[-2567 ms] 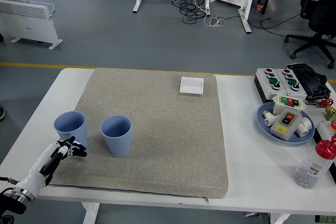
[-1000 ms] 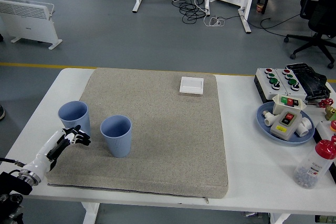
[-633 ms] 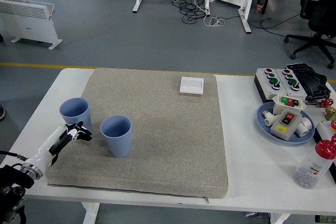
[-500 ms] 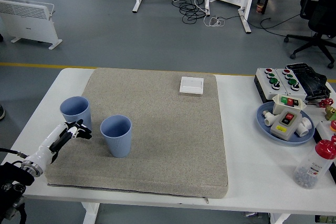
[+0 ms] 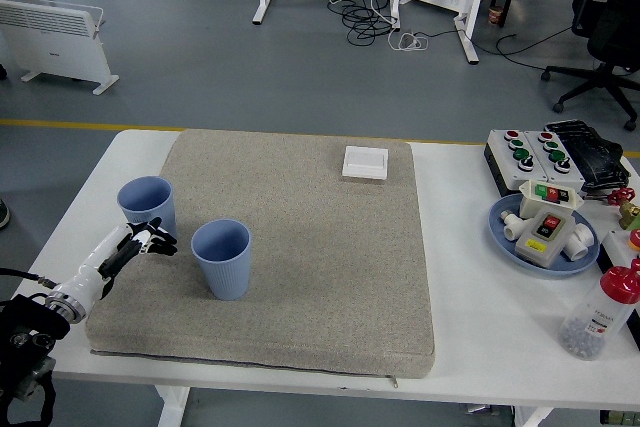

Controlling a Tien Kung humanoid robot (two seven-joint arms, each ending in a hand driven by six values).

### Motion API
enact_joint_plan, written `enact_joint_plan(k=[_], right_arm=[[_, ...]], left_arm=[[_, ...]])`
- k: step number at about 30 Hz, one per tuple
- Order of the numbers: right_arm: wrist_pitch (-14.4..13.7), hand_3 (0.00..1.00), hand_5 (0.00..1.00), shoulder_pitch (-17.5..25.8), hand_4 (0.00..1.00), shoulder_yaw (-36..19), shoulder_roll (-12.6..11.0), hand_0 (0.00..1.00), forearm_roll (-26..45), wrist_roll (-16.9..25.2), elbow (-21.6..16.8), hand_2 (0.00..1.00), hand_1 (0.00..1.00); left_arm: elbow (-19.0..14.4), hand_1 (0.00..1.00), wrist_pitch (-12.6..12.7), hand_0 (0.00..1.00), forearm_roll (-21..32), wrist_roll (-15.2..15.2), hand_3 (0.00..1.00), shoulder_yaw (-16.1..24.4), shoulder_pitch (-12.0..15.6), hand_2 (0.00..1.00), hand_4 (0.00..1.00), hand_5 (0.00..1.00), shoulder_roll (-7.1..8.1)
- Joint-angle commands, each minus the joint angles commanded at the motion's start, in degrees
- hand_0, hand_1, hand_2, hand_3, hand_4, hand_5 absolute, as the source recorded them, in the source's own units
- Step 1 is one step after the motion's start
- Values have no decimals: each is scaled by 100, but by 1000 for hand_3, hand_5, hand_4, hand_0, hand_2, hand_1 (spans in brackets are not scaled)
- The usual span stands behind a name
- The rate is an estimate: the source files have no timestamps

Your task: Push cup pick cup insert cup

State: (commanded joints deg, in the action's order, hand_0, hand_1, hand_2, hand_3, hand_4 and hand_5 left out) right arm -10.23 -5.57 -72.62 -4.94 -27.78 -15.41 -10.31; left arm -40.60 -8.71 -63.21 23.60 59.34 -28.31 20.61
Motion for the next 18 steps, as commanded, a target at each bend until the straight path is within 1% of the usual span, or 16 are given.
enact_joint_plan(k=[14,18], right_arm=[[-6,599,474,-5,156,34,13,733,-6,-10,0,707,673],[-8,599,473,-3,155,46,15,733,-2,-14,0,707,673]], left_arm=[[418,517,-34,675,144,80,463,-265,-397,486,535,998,-57],[507,517,-42,683,159,97,463,-280,-454,486,535,998,-70]])
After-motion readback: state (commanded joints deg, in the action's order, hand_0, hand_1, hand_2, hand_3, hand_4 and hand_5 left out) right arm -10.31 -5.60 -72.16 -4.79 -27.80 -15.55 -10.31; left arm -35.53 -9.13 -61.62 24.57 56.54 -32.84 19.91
